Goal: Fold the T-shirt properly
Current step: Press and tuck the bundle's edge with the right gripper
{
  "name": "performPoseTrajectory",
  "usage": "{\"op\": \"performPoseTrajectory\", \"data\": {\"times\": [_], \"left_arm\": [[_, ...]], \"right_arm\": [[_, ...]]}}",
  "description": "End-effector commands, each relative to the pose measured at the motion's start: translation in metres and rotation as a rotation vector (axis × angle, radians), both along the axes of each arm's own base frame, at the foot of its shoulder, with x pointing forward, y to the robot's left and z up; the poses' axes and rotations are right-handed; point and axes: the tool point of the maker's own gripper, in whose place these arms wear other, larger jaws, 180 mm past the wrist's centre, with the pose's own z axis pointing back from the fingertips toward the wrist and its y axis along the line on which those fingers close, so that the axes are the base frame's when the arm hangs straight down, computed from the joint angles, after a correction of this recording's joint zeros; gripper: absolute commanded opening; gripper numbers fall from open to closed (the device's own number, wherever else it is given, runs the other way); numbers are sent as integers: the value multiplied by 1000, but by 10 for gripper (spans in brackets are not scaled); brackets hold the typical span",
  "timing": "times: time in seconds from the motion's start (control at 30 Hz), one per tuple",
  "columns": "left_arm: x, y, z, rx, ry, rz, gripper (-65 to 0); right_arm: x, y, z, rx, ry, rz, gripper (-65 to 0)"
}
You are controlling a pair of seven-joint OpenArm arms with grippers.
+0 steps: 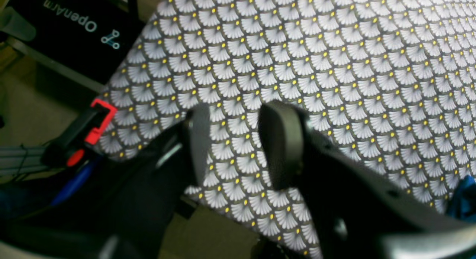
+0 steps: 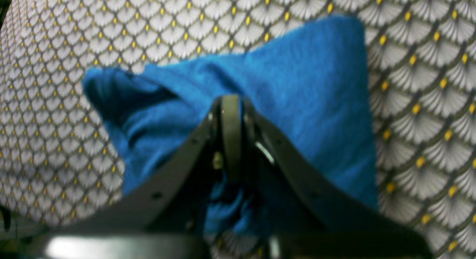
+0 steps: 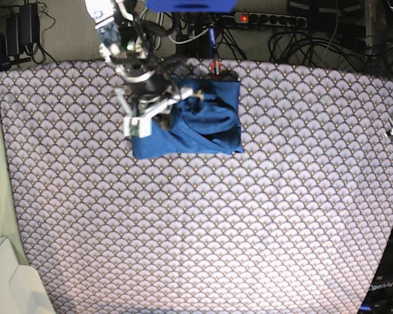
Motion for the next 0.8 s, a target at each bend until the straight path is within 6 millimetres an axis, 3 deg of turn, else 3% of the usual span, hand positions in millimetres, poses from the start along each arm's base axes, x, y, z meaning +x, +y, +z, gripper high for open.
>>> {"op": "performPoseTrajectory", "data": {"times": [0.0,0.37,0.63,0.77], "left_arm": [[6,5,15,38,-38,-7,-398],[4,7,15,41,-33,-3,-398],[5,8,17,54,-29,-12,-398],[6,8,18,59,-27,-16,-397]], "right_arm": [[0,11,8,20,-30,23,-650],[-41,86,-24,27,74,266,-650],[-57,127,-11,-31,-3,529,-650],[-55,127,2,-22,-42,539,-650]]}}
